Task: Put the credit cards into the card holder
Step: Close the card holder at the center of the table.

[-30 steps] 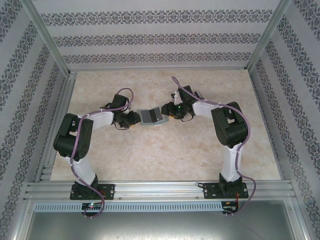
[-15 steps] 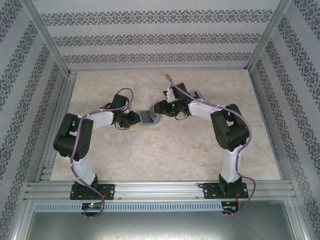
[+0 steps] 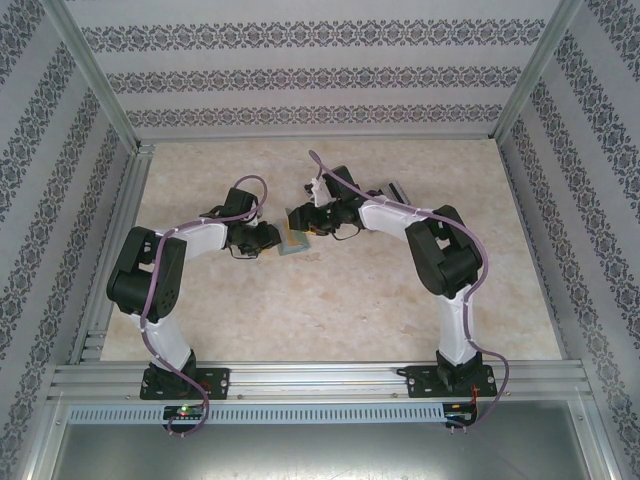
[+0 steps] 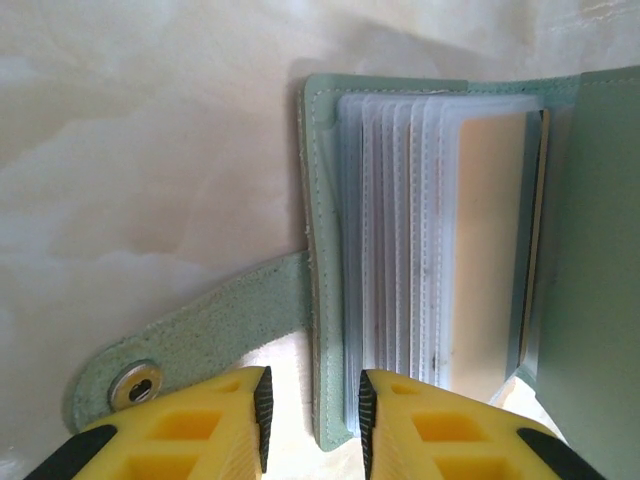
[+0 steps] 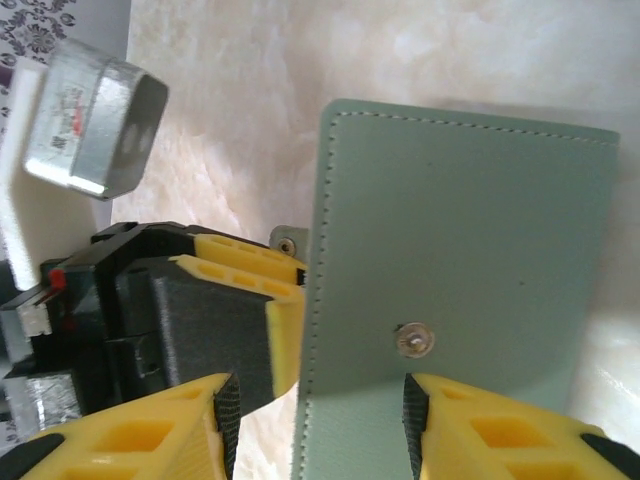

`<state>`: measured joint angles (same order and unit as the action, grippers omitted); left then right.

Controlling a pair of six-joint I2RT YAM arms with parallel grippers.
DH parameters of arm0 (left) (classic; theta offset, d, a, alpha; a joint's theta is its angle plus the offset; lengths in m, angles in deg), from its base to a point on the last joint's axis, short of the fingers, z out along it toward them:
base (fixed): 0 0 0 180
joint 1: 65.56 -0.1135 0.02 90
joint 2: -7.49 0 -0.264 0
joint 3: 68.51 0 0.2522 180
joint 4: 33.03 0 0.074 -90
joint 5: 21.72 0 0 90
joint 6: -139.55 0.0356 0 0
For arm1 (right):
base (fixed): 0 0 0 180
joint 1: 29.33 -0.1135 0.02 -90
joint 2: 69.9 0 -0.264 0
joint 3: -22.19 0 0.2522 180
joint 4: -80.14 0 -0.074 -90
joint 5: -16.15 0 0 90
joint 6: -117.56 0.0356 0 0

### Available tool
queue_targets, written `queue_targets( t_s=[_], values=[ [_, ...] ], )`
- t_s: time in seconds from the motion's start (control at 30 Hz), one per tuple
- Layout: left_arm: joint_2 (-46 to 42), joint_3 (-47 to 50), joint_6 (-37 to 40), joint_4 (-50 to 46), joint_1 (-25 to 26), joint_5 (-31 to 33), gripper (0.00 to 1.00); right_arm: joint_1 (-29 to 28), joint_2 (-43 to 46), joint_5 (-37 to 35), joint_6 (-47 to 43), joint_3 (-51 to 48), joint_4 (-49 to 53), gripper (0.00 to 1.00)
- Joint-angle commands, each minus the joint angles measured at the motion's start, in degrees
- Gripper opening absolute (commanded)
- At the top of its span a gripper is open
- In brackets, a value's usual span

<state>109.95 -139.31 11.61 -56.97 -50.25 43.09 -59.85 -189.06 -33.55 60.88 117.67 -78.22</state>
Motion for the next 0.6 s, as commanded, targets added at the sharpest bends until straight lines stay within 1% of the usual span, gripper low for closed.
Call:
queue_targets(
  t_s=[0.0,0.07,0.2,0.33,0.47,0.57],
  values=[
    [-4.2,-1.1,0.4,-2.4,0.3,1.2,0.32,-0.1,-2.4,2.3,-0.1,3.2,2.5,0.5],
    [-5.9,-1.1,0.2,-2.9,0.3,1.8,0.31,-0.5,-4.0,3.4,-0.2,4.7,3.7,0.49],
    [-9.0,-1.8,0.0,-3.9,0.2,2.6,0.3,-1.7,-5.6,2.7,-1.5,6.9,5.8,0.5],
    [-11.5,-2.2,-0.6,-4.2,0.1,3.5,0.27,-2.5,-7.3,-2.2,-6.0,9.9,12.8,0.48],
    [-11.6,-3.8,-0.8,-4.1,-0.1,3.1,0.27,-2.9,-8.3,-5.2,-8.1,10.8,16.3,0.39],
    [-9.2,-6.6,-0.2,-5.1,-0.1,2.2,0.27,-3.5,-8.4,-7.7,-10.0,11.6,19.1,0.35]
  ],
)
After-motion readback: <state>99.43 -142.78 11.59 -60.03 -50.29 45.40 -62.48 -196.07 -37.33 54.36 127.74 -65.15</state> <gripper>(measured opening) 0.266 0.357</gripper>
